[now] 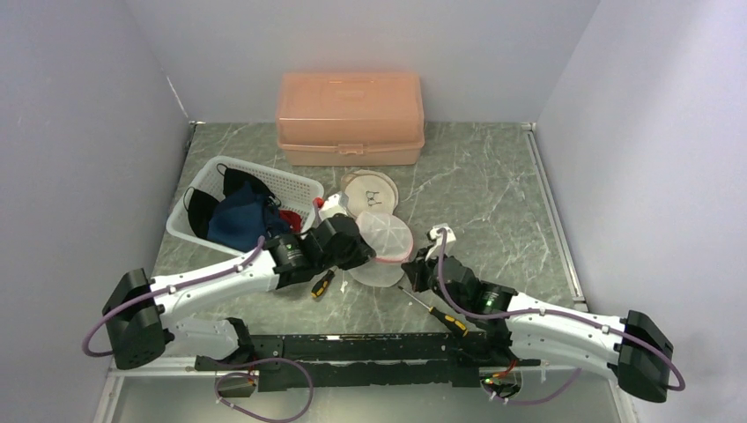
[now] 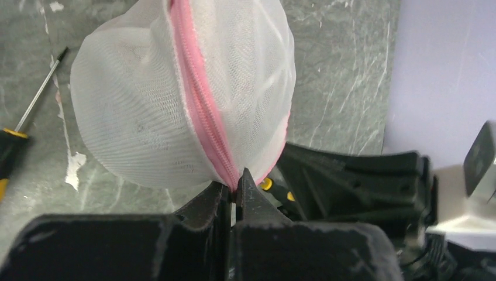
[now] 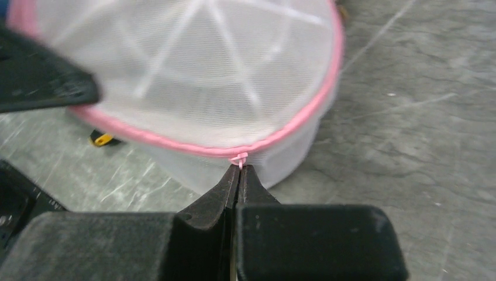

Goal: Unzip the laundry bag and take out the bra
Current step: Unzip the laundry bag at the center of the board.

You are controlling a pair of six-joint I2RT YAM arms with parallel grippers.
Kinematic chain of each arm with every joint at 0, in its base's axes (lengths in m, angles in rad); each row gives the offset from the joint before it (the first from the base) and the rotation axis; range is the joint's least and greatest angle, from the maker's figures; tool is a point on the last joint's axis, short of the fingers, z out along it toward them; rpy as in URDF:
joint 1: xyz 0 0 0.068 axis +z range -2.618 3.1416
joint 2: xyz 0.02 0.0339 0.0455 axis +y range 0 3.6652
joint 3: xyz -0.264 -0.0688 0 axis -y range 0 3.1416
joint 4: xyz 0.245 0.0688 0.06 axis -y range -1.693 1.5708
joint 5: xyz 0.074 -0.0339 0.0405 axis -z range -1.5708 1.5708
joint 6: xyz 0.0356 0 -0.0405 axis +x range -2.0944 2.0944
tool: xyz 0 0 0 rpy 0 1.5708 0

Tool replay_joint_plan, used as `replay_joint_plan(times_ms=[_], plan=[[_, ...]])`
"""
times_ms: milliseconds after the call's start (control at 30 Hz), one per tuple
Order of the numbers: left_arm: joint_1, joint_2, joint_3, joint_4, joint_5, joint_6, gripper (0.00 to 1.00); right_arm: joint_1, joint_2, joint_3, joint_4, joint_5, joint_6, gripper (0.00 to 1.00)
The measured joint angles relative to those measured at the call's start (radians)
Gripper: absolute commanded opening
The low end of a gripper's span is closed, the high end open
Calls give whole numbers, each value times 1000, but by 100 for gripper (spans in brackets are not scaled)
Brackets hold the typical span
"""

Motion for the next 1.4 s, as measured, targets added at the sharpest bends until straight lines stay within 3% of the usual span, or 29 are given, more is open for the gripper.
replay_joint_plan(times_ms=[300, 700, 833, 967, 1067, 1167, 1233, 1400], plan=[[16, -33, -9, 45, 89, 237, 3, -108, -10, 29, -16, 11, -48, 0], [98, 75, 307, -22, 175, 693, 3, -112, 9, 163, -5, -31, -155, 0], [107, 38, 295, -11, 195, 777, 3, -109, 9, 182, 10, -40, -158, 0], [107, -35, 144, 41, 203, 768, 5, -98, 4, 153, 23, -48, -133, 0], [108, -58, -6, 89, 204, 720, 33, -89, 1, 103, 27, -58, -107, 0], [107, -58, -124, 101, 195, 657, 73, -84, 14, 78, 26, -77, -89, 0], [107, -64, -168, 107, 185, 608, 92, -80, 30, 76, 28, -92, -82, 0], [107, -154, -184, 101, 148, 515, 93, -79, 58, 75, 48, -117, -81, 0]])
